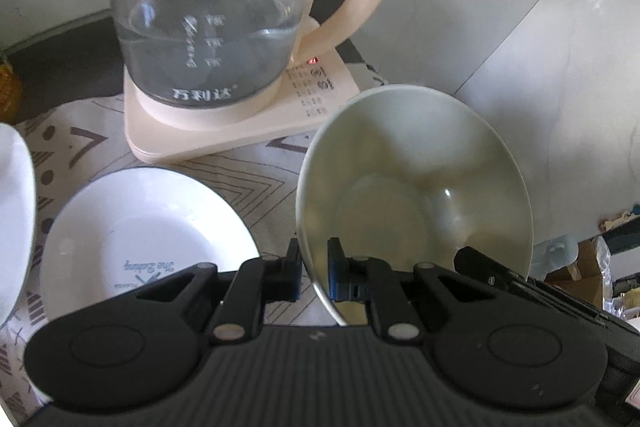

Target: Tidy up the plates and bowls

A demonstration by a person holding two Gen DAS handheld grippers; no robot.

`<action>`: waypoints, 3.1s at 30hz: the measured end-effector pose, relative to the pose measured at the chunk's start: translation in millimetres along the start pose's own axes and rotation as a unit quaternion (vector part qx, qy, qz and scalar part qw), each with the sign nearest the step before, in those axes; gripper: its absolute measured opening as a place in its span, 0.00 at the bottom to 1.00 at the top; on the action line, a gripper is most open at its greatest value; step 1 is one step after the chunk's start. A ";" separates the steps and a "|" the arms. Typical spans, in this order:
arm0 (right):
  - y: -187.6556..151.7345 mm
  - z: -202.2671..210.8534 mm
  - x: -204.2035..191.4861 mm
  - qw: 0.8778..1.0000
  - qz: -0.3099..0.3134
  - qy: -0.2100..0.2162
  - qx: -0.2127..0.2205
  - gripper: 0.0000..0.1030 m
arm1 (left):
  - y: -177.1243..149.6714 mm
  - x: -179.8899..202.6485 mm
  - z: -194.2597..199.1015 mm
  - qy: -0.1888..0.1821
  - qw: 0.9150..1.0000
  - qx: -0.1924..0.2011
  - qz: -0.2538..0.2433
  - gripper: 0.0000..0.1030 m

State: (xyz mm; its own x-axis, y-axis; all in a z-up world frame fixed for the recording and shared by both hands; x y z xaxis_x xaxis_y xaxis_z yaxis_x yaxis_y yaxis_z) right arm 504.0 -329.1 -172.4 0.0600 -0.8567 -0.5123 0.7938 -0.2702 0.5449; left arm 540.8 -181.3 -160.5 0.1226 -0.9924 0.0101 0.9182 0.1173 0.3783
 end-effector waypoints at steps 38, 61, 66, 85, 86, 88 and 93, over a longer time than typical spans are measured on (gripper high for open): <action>-40.4 88.4 -72.2 0.997 0.051 0.033 0.046 0.17 | -64.7 -46.2 108.3 -0.007 0.997 0.047 0.056 0.11; -103.6 94.0 -61.5 0.999 0.025 0.040 -0.006 0.17 | -135.6 -57.2 99.9 0.017 0.998 -0.016 0.053 0.11; -113.6 91.1 -61.9 0.999 0.024 0.039 -0.016 0.17 | -145.1 -61.4 95.5 0.021 0.998 -0.028 0.056 0.12; -111.0 81.7 -61.8 0.999 0.028 0.028 -0.033 0.17 | -138.4 -81.1 88.8 0.037 0.996 -0.029 0.074 0.11; -109.2 82.4 -62.8 0.999 0.030 0.029 -0.033 0.19 | -137.3 -82.8 88.8 0.035 0.996 -0.030 0.077 0.12; -105.7 84.3 -64.0 0.998 0.036 0.030 -0.030 0.19 | -134.9 -85.3 89.9 0.040 0.996 -0.028 0.080 0.12; -99.3 91.1 -65.1 0.998 0.045 0.032 -0.016 0.15 | -128.9 -86.0 96.3 0.040 0.996 -0.019 0.082 0.13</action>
State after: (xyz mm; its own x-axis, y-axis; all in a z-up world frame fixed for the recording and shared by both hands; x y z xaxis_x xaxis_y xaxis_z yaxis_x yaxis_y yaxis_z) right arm 366.1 -286.4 -132.7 0.1702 -0.8471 -0.5034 0.8023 -0.1775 0.5699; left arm 375.5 -114.6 -121.0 0.2995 -0.9541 -0.0061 0.8969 0.2794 0.3429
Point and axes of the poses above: each gripper's, at about its wrist camera, not at the fingertips, and z roughly against the way its jaws point, x to its right, y to its top, the point moved 6 cm from there along -z, roughly the way its jaws point, and after that the axes turned 14 degrees about y, right-handed, at the moved point
